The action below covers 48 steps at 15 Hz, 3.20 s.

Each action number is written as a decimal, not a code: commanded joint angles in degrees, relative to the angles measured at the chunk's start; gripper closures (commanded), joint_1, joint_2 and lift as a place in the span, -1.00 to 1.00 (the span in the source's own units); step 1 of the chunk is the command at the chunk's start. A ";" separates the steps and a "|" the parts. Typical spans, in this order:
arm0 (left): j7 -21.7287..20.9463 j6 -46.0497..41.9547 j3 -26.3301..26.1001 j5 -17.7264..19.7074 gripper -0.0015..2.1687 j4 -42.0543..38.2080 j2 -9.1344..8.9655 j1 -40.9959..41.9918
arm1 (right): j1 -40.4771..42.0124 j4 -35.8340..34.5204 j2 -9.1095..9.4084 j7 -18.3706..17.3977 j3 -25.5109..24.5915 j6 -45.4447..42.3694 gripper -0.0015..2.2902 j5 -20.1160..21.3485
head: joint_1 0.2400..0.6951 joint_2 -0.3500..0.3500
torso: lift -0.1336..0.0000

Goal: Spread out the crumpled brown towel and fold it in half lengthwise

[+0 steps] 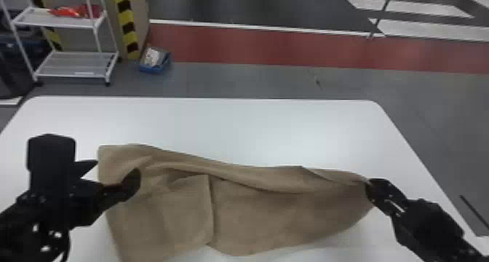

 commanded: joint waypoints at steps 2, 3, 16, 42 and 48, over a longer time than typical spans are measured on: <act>-0.22 -7.54 -0.58 0.01 -0.86 -1.18 -0.25 6.75 | -2.46 2.83 0.01 -0.92 2.75 10.01 -0.99 1.49 | 1.00 -0.50 | -0.87; -0.22 -8.95 -0.93 -0.08 -0.86 -1.26 -0.25 7.98 | -2.46 2.92 0.01 -0.92 2.75 11.06 -0.99 1.49 | 1.00 -0.53 | -0.87; -2.77 -15.63 -2.42 -0.70 -0.80 -6.54 0.19 19.94 | -0.09 2.31 0.36 -1.71 -5.60 13.00 -0.95 -3.43 | 1.00 -1.00 | -0.87; -24.30 -16.68 3.29 -9.92 0.17 -6.19 0.11 21.78 | -2.46 3.01 1.07 -1.62 -7.27 13.87 -0.95 -6.68 | 1.00 -1.00 | -0.87; -26.50 9.51 4.52 -10.36 0.16 -13.48 -0.16 4.91 | 0.62 0.90 1.07 -1.36 -7.18 13.00 -0.95 -6.51 | 1.00 -1.00 | -0.87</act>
